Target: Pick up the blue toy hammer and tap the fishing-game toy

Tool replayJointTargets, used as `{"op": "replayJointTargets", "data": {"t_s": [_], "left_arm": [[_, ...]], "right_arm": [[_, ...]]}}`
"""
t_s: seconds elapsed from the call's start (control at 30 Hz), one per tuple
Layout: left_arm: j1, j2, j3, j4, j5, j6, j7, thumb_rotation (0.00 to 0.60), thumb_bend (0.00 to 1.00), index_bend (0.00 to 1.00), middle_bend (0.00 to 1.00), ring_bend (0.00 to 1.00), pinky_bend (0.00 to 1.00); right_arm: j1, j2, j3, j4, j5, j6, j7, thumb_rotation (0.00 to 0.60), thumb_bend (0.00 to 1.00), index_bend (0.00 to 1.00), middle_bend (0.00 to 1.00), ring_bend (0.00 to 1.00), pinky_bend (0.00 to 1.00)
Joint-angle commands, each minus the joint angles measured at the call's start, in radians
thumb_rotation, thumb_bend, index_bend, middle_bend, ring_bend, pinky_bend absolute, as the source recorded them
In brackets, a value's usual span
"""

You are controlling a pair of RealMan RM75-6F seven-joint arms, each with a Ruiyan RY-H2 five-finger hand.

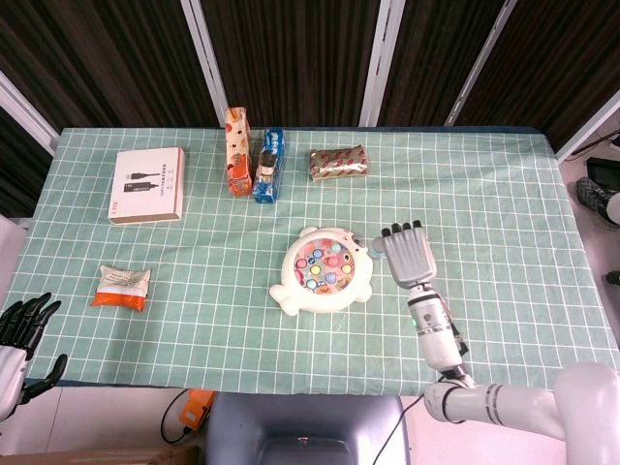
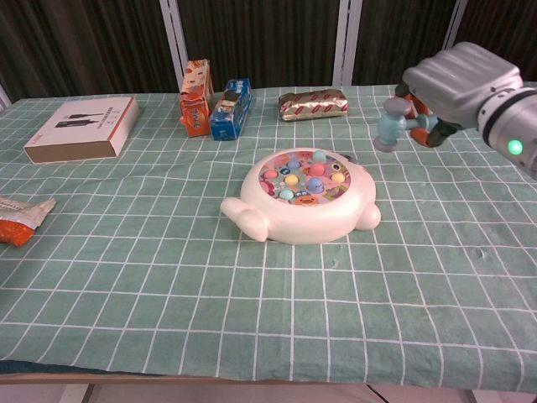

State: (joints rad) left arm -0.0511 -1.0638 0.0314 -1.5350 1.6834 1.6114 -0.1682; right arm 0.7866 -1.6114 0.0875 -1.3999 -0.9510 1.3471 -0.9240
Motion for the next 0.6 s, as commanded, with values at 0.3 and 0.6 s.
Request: {"op": "replayJointTargets", "data": {"t_s": [0.3, 0.6], "left_arm": [[-0.002, -0.002, -0.003, -0.005, -0.006, -0.005, 0.013, 0.6, 0.41, 0.0, 0.0, 0.0, 0.03], [-0.001, -0.002, -0.002, -0.01, -0.01, -0.008, 0.021, 0.6, 0.41, 0.0, 0.0, 0.0, 0.03]], "right_arm": [[-0.154, -0.053, -0.063, 0.311, -0.144, -0.125, 0.354, 0.6, 0.57, 0.95, 0.64, 0.61, 0.63], [-0.166, -0.097, -0.025, 0.387, -0.162, -0.183, 0.39, 0.6, 0.57, 0.95, 0.64, 0.61, 0.63]]}}
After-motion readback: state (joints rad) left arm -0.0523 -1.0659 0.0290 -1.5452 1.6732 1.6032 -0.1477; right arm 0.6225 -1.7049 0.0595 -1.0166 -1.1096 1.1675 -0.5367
